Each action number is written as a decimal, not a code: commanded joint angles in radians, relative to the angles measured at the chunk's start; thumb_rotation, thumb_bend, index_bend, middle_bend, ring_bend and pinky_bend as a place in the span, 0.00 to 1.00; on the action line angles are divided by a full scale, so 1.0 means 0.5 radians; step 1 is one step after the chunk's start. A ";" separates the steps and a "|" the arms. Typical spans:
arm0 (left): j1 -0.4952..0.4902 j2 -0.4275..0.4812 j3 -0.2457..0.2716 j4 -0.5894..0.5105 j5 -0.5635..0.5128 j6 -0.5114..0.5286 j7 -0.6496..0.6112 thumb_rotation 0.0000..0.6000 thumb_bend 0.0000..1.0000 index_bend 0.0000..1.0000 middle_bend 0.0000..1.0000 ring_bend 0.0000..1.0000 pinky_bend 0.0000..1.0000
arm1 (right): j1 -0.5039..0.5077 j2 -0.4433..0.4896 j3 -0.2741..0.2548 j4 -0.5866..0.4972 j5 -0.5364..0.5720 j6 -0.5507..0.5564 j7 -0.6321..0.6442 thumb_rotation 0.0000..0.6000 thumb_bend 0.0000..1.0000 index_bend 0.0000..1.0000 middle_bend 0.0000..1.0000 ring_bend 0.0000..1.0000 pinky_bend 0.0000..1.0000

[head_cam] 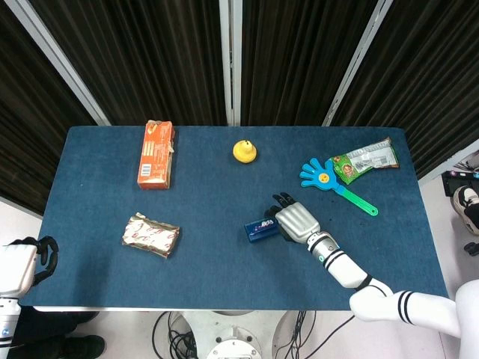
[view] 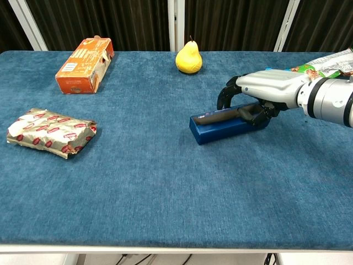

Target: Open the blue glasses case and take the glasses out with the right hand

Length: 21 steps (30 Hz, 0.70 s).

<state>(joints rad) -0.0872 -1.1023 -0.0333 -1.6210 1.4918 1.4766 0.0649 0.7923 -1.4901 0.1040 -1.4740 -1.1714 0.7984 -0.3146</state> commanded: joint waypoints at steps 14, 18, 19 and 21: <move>-0.001 -0.002 -0.002 0.002 -0.004 0.000 0.003 1.00 0.36 0.70 0.71 0.55 0.57 | 0.256 -0.257 0.201 0.308 0.374 -0.054 -0.211 1.00 0.47 0.16 0.20 0.02 0.00; -0.001 0.002 -0.001 0.001 -0.003 -0.004 -0.008 1.00 0.36 0.70 0.71 0.55 0.57 | 0.194 -0.199 0.165 0.155 0.197 0.064 -0.116 1.00 0.34 0.06 0.15 0.00 0.00; -0.001 0.003 0.000 0.000 -0.003 -0.005 -0.011 1.00 0.36 0.70 0.71 0.55 0.57 | 0.169 -0.169 0.145 0.105 0.141 0.092 -0.082 1.00 0.32 0.06 0.14 0.00 0.00; -0.002 0.005 0.001 0.000 -0.002 -0.007 -0.013 1.00 0.36 0.70 0.71 0.55 0.57 | 0.114 -0.103 0.095 0.010 0.026 0.149 -0.021 1.00 0.29 0.06 0.14 0.00 0.00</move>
<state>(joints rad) -0.0882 -1.0998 -0.0328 -1.6208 1.4910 1.4730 0.0581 0.8847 -1.5821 0.1801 -1.4088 -1.0915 0.8319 -0.3679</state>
